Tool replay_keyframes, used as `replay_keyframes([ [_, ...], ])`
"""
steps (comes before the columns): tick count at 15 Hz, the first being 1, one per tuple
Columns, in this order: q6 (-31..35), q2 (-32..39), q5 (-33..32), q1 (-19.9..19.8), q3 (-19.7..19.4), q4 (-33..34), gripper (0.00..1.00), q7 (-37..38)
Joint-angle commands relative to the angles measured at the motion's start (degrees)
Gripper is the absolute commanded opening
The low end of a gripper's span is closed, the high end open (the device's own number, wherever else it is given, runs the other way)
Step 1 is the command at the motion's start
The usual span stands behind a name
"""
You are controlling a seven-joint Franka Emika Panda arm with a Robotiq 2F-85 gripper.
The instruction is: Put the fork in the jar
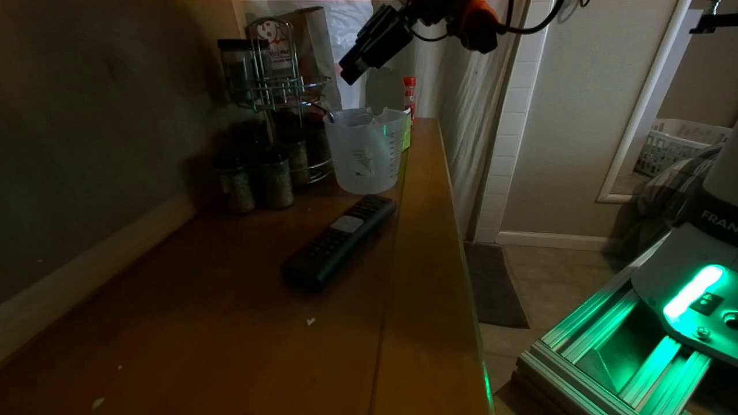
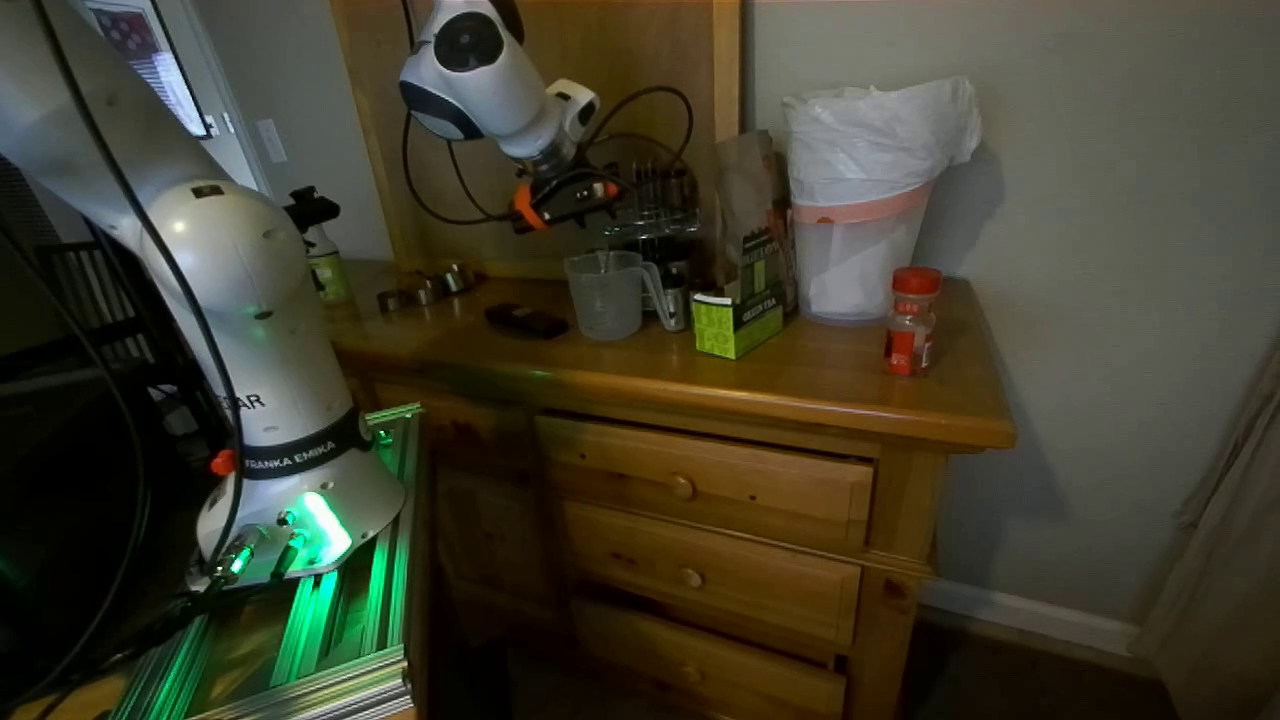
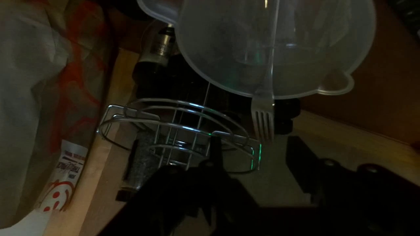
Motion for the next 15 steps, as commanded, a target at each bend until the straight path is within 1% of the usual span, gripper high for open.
replay_keyframes([
  [1,0.6,0.7,0.2,1.1,1.0,0.0,0.67,0.3],
  [3,1.0,0.4,0.3,1.2,1.4,0.0,0.74,0.2],
  [4,1.3,-0.2,0.6,1.2,1.4,0.0,0.82,0.1],
  [6,1.7,-1.0,0.9,1.2,1.5,0.0,0.93,-0.2],
  [7,1.7,-1.8,1.2,1.2,1.3,0.0,1.0,-0.7],
  [11,0.5,-6.0,3.4,1.2,0.0,0.4,1.0,-4.3],
  [12,0.8,-2.7,0.3,0.8,0.8,0.5,1.0,-1.0],
  [15,0.8,-3.4,0.3,0.8,0.8,0.3,1.0,-1.1],
])
